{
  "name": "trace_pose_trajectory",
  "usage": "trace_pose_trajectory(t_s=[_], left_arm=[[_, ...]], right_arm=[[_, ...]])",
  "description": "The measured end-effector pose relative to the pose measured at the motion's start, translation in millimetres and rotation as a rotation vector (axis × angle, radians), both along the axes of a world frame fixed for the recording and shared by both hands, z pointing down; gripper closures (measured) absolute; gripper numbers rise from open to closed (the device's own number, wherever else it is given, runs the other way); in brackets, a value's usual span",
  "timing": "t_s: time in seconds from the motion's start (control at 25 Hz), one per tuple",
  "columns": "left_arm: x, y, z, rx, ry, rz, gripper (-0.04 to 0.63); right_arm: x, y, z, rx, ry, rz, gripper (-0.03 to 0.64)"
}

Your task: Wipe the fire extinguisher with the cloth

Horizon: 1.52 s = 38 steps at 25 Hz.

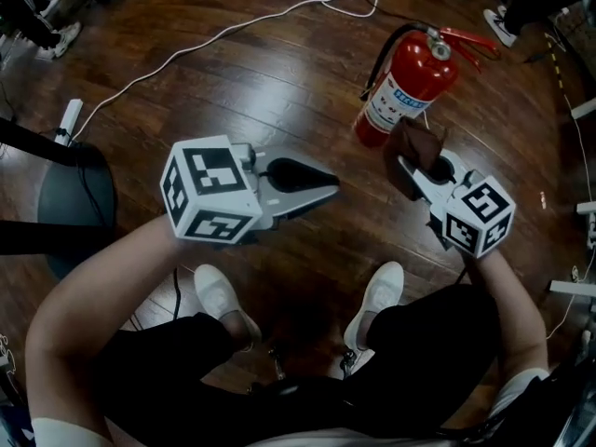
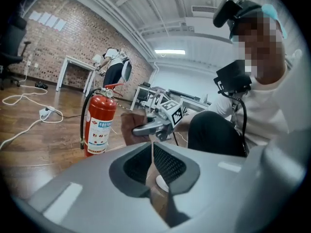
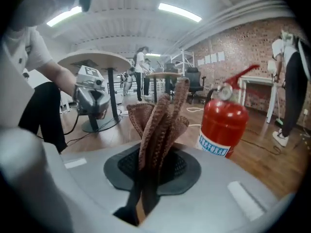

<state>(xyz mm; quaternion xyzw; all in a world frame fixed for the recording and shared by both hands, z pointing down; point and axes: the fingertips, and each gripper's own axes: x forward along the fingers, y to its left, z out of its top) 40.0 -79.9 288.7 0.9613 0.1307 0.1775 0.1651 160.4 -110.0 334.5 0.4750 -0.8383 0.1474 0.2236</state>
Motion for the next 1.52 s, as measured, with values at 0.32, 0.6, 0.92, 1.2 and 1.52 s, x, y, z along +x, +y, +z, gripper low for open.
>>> trace_pose_trajectory(t_s=[0.32, 0.6, 0.92, 1.2, 1.52], left_arm=[[-63, 49, -85, 0.157, 0.081, -0.06, 0.583], [-79, 139, -117, 0.236, 0.106, 0.022, 0.583], [-104, 248, -128, 0.31, 0.099, 0.159, 0.583], [-109, 318, -113, 0.234, 0.147, 0.277, 0.583], [-123, 346, -103, 0.198, 0.137, 0.332, 0.583]], right_arm=[[-35, 100, -138, 0.134, 0.031, -0.09, 0.554], [-83, 208, -185, 0.154, 0.03, -0.118, 0.554], [-102, 320, -174, 0.178, 0.03, -0.009, 0.554], [-125, 388, -157, 0.188, -0.022, 0.001, 0.554], [-161, 412, -144, 0.198, 0.001, -0.027, 0.555]])
